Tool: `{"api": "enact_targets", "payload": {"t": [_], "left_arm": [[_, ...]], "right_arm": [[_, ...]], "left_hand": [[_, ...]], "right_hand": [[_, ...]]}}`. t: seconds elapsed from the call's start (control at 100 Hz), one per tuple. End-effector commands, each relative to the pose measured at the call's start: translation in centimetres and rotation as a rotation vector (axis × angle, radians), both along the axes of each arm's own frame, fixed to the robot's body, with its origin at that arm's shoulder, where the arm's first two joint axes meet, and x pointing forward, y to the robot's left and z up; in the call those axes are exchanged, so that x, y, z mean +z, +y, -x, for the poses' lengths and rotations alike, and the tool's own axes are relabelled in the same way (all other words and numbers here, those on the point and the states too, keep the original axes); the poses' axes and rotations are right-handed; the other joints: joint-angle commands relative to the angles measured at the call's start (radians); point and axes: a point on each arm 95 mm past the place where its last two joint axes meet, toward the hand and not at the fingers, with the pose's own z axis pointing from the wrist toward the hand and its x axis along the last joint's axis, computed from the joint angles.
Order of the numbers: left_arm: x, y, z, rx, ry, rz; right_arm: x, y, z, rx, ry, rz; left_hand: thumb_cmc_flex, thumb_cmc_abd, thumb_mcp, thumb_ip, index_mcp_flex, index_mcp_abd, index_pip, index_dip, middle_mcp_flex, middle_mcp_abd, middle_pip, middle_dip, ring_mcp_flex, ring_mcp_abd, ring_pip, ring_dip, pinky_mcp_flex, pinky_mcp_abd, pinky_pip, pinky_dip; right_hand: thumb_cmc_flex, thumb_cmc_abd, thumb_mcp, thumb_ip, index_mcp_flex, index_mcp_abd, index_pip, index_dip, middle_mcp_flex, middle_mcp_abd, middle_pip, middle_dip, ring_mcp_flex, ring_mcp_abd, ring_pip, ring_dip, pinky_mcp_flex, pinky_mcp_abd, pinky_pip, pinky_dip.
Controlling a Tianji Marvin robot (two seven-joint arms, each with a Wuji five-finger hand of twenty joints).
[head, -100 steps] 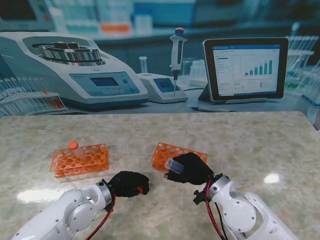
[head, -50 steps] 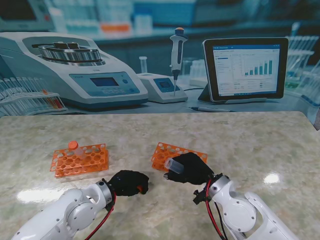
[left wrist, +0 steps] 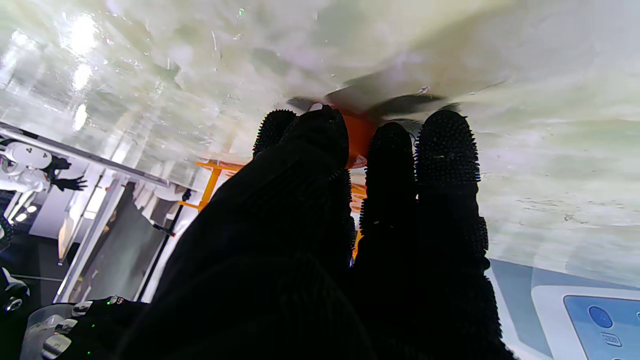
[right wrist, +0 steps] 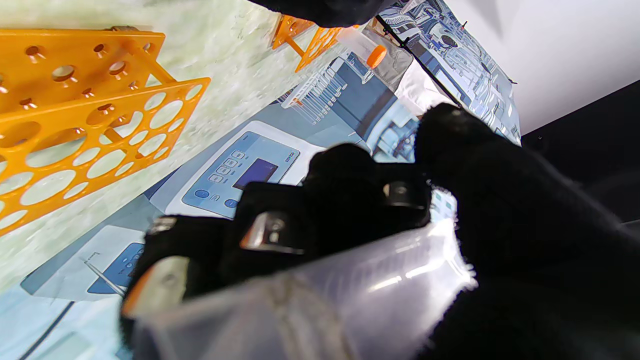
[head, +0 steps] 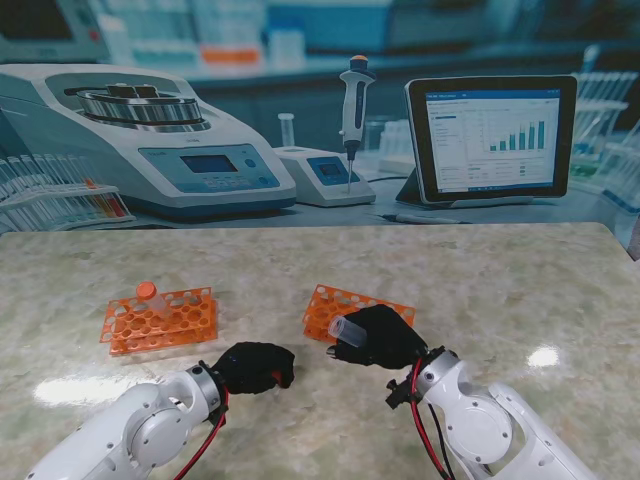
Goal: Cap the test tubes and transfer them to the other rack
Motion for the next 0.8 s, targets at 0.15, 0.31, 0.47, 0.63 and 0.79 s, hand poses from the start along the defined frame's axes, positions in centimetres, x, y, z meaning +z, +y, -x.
{"api": "enact_targets", "payload": {"t": [0.15,0.31,0.47,0.63,0.79], "left_arm": [[0.4,-0.2,0.2,-0.006,0.004,0.004],[1.1,-0.5,0.1,-0.016,-0.006,0.009],[1.6,-0.6,-0.1,-0.022,-0.015,0.017],[2.0,-0.8,-0.2,-0.025,-0.022,0.025],[2.4,-0.8,-0.4,-0.022,-0.033,0.036]], "right_arm": [[-0.3,0.2,0.2,0.0,0.011,-0.005],[-0.3,0.1,0.2,0.0,0.011,-0.005],[-0.3,0.1,0.2,0.0,0.011,-0.005],[-0.3,0.1,0.2,0.0,0.011,-0.005],[-0.3,0.1,0.2,0.0,0.012,-0.004]], "left_hand": [[0.097,-0.019,0.071,-0.002,0.025,0.044,0.008,-0.012,0.012,0.047,0.072,-0.025,0.008,-0.02,-0.021,-0.007,0.004,0.016,-0.063,-0.064],[0.097,-0.019,0.078,-0.003,0.029,0.045,0.004,-0.014,0.011,0.047,0.071,-0.027,0.007,-0.019,-0.022,-0.005,0.003,0.017,-0.063,-0.064],[0.097,-0.016,0.082,-0.003,0.029,0.048,0.0,-0.016,0.01,0.046,0.07,-0.028,0.006,-0.018,-0.023,-0.004,0.001,0.018,-0.064,-0.064],[0.097,-0.015,0.087,-0.004,0.03,0.05,-0.004,-0.016,0.009,0.048,0.07,-0.028,0.004,-0.018,-0.025,-0.002,-0.001,0.019,-0.066,-0.063],[0.097,-0.012,0.089,-0.006,0.03,0.05,-0.005,-0.015,0.009,0.045,0.07,-0.027,0.004,-0.019,-0.026,0.001,-0.002,0.022,-0.068,-0.062]], "right_hand": [[0.052,0.013,-0.01,-0.024,0.048,-0.071,0.069,0.055,0.046,0.018,0.0,0.02,0.061,-0.18,0.191,0.047,0.06,-0.054,0.207,0.008],[0.051,0.013,-0.01,-0.025,0.048,-0.071,0.069,0.056,0.046,0.019,0.0,0.02,0.061,-0.18,0.191,0.047,0.06,-0.054,0.207,0.008],[0.051,0.012,-0.009,-0.025,0.048,-0.071,0.069,0.056,0.046,0.017,-0.001,0.02,0.061,-0.18,0.191,0.047,0.06,-0.054,0.207,0.008],[0.05,0.013,-0.008,-0.025,0.048,-0.071,0.069,0.056,0.046,0.017,-0.001,0.02,0.061,-0.18,0.191,0.047,0.06,-0.054,0.207,0.008],[0.051,0.012,-0.01,-0.025,0.048,-0.071,0.069,0.056,0.046,0.018,0.0,0.021,0.061,-0.18,0.191,0.047,0.06,-0.054,0.207,0.008]]}}
